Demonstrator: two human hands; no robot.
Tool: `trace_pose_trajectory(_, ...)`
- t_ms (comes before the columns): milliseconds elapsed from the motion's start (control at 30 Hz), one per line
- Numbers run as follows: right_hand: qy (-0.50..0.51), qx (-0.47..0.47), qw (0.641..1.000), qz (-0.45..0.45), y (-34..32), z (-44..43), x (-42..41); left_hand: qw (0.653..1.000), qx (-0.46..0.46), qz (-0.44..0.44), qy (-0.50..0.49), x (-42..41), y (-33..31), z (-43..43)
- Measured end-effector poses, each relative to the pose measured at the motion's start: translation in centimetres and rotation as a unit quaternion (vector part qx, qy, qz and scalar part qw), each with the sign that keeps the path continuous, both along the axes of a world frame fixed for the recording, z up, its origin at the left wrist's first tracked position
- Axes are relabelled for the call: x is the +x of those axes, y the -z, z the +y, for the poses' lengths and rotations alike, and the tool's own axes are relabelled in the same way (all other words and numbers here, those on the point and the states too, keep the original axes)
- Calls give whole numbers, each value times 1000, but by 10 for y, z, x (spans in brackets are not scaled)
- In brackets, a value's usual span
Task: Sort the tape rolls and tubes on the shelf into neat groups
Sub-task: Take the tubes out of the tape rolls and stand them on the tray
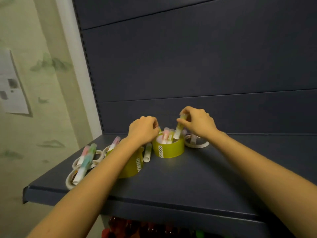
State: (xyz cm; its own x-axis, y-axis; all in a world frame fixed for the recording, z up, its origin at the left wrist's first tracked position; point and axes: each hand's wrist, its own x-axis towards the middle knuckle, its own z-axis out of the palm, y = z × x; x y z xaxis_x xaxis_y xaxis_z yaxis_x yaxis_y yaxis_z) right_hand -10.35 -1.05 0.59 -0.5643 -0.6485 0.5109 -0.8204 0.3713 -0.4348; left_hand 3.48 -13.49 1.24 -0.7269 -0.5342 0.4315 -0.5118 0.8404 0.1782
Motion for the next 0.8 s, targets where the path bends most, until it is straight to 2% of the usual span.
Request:
trace_pose_trajectory(100,16,-59,998,-6,-3,19,-2,996,58,-67,18,-31,-2,-16)
trace_pose_trajectory(200,35,-76,996,-14,-2,38,-5,985,112,-129,39,-55,1,-26)
trace_pose_trajectory(433,83,-74,993,-25,4,68,-11,971,191,-116,81,-62,3,-40)
trace_pose_trajectory(533,92,-75,993,-27,5,82,-14,978,182,-41,90,-59,-4,-32)
trace_pose_trajectory(633,86,-81,992,-32,5,100,-18,985,115,100,84,-55,-11,-16)
trace_pose_trajectory(700,84,-85,992,-35,6,115,-21,973,88,185,102,-54,-16,3)
trace_pose_trajectory(800,96,-87,991,-33,4,150,-27,951,87,247,166,-63,-23,43)
